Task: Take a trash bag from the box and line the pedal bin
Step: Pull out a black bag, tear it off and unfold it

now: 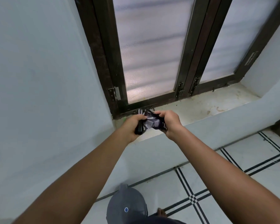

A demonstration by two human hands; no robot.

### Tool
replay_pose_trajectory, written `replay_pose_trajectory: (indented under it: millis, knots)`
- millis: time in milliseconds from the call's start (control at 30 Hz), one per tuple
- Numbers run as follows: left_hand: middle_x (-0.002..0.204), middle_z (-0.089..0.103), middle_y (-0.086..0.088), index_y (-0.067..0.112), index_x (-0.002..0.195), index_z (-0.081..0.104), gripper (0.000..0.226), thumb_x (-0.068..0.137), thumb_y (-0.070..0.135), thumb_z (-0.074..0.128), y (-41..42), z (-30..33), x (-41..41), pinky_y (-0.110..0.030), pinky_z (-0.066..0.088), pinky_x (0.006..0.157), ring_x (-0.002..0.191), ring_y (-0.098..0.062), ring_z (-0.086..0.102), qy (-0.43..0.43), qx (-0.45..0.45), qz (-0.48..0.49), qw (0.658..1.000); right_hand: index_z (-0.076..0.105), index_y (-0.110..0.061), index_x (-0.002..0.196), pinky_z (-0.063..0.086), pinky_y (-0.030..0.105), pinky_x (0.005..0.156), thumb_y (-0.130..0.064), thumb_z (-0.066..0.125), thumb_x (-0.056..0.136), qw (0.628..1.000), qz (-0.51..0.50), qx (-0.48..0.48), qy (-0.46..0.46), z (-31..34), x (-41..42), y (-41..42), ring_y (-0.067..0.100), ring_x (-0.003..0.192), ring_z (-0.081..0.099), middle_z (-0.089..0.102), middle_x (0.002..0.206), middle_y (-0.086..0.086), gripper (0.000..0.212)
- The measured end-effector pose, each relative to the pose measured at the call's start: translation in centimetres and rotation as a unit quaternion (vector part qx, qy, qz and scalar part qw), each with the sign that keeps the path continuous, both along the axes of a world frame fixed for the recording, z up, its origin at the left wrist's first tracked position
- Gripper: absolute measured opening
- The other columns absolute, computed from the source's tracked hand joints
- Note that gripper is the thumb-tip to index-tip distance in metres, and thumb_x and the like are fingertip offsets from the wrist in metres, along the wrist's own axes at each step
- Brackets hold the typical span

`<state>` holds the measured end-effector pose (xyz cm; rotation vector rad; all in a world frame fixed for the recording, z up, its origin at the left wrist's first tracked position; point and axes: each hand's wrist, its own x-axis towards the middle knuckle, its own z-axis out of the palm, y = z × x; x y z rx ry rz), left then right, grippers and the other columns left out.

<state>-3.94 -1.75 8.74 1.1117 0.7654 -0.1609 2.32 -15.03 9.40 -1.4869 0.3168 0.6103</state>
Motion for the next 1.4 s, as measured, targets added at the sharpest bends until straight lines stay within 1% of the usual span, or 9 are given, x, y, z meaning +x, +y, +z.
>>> replay_pose_trajectory:
  millis: [200,433,633,733,833,933,1167,1233,1400]
  knots:
    - [0.114,0.075,-0.016,0.013,0.126,0.065,0.041,0.090,0.031,0.065,0.4,-0.3,-0.4,-0.038,0.061,0.071,0.102,-0.032,0.073,-0.010,0.027,-0.010,1.000,0.070,-0.014,0.114,0.065,0.046,0.082,-0.049,0.097,0.042,0.981,0.121,-0.131,-0.077,-0.8,0.3,-0.6,0.028,0.098,0.075,0.075,0.108,0.007,0.084]
    - [0.106,0.073,-0.018,0.007,0.129,0.066,0.047,0.096,0.035,0.046,0.3,-0.3,-0.4,-0.040,0.057,0.071,0.095,-0.034,0.068,0.000,0.014,-0.004,1.000,0.064,-0.014,0.087,0.055,0.036,0.065,-0.013,0.069,0.090,0.976,0.143,-0.136,-0.091,-1.0,0.6,-0.5,0.034,0.090,0.073,0.073,0.102,0.019,0.006]
    - [0.104,0.076,-0.019,0.006,0.123,0.065,0.029,0.095,0.009,0.062,0.4,-1.1,-0.1,-0.036,0.060,0.063,0.086,-0.031,0.075,-0.009,0.043,-0.035,0.998,0.075,-0.041,0.103,0.066,0.051,0.069,0.006,0.039,0.084,0.965,0.157,-0.147,-0.151,-0.8,0.2,-0.5,0.033,0.089,0.076,0.069,0.112,0.005,0.063]
    - [0.109,0.075,-0.018,0.009,0.124,0.066,0.039,0.090,0.023,0.053,0.3,-1.2,-0.2,-0.037,0.057,0.070,0.092,-0.034,0.071,0.030,0.033,0.003,0.999,0.083,-0.025,0.080,0.062,0.033,0.063,0.002,0.039,0.086,0.958,0.136,-0.195,-0.163,-0.4,-0.2,-0.8,0.026,0.092,0.071,0.074,0.104,0.004,0.052]
    - [0.115,0.074,-0.018,0.009,0.126,0.066,0.047,0.086,0.029,0.050,0.3,-1.6,-0.1,-0.047,0.062,0.077,0.102,-0.038,0.071,0.022,0.013,0.014,1.000,0.079,-0.020,0.080,0.063,0.042,0.083,-0.022,0.065,0.091,0.954,0.139,-0.204,-0.169,-0.8,-0.1,-1.6,0.024,0.091,0.072,0.076,0.096,0.004,0.018]
    - [0.121,0.071,-0.019,0.009,0.125,0.067,0.043,0.088,0.029,0.056,0.2,-1.8,-0.1,-0.058,0.061,0.087,0.114,-0.041,0.069,-0.011,0.006,0.014,1.000,0.065,-0.014,0.083,0.058,0.032,0.053,-0.045,0.086,0.078,0.957,0.135,-0.182,-0.179,-1.3,-0.4,-2.0,0.020,0.067,0.071,0.075,0.088,0.007,0.037]
    - [0.113,0.075,-0.020,0.006,0.124,0.071,0.050,0.090,0.036,0.049,-0.3,-2.6,0.4,-0.042,0.058,0.080,0.098,-0.034,0.069,0.007,0.025,-0.021,0.999,0.072,-0.024,0.108,0.061,0.042,0.088,-0.032,0.082,0.082,0.947,0.112,-0.218,-0.209,-2.8,-0.2,-2.2,0.025,0.099,0.070,0.072,0.104,0.003,0.029]
    - [0.110,0.076,-0.016,0.010,0.120,0.072,0.045,0.091,0.043,0.061,-0.4,-2.6,0.5,-0.041,0.057,0.082,0.097,-0.032,0.070,-0.007,0.017,-0.042,0.999,0.076,-0.022,0.101,0.058,0.034,0.082,-0.028,0.073,0.086,0.940,0.117,-0.228,-0.223,-2.7,-0.2,-2.4,0.024,0.100,0.071,0.075,0.102,0.003,0.016]
    - [0.104,0.072,-0.015,0.005,0.119,0.067,0.028,0.091,0.005,0.063,-0.7,-2.7,0.7,-0.031,0.056,0.067,0.085,-0.024,0.068,-0.045,0.020,-0.055,0.997,0.070,-0.019,0.107,0.049,0.028,0.065,-0.014,0.056,0.094,0.942,0.098,-0.219,-0.233,-2.1,-0.3,-2.6,0.026,0.095,0.068,0.071,0.108,0.007,0.020]
